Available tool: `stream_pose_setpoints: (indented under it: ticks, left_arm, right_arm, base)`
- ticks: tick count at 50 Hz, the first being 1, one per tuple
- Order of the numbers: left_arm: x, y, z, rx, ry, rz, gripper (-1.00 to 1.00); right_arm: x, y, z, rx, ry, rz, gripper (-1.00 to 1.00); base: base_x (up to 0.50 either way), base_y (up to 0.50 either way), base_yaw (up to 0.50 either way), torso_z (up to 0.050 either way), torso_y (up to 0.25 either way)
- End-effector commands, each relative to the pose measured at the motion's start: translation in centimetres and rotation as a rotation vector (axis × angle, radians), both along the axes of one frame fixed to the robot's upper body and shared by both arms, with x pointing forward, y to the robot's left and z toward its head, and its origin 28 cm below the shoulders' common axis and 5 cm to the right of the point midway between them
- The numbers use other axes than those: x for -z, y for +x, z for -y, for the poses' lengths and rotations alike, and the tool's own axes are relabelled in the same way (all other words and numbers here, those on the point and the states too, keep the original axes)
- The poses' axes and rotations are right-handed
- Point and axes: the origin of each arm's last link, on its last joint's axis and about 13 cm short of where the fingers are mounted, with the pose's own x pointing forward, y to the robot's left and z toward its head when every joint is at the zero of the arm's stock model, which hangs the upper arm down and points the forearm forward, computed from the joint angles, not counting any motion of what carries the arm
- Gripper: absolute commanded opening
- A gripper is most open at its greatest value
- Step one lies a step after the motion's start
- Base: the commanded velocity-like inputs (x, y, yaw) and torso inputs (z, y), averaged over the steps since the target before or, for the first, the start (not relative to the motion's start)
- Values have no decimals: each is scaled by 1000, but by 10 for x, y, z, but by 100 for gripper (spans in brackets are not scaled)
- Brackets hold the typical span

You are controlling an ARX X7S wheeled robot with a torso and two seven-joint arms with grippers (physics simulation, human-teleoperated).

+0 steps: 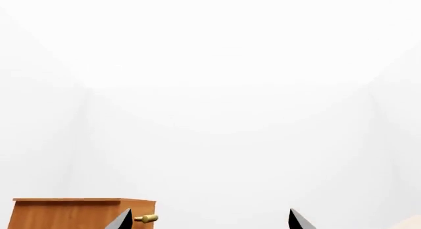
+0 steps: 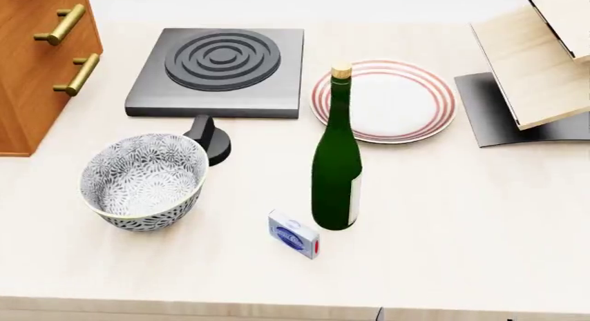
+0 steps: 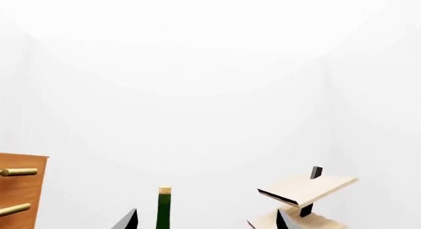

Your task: Pick up the akita bowl and put it on the plate.

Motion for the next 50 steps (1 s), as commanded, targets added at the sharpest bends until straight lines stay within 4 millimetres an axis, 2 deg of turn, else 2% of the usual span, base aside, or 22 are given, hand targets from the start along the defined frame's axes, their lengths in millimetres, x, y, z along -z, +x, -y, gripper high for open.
stream_pose_setpoints:
  ticks: [1,21,50]
  left_arm:
    - [2,2,0,1,-4,-8,100]
    - [3,4,-1,-3,-5,-18,100]
    - [2,5,-2,-9,-15,-28,100]
  right_arm:
    - [2,1,0,-19,10,-3,100]
    - [2,2,-1,-20,10,-9,100]
    - [6,6,-5,1,-16,-24,100]
  base:
    - [0,-94,0,0,0]
    - [0,-245,0,0,0]
    - [-56,-87,0,0,0]
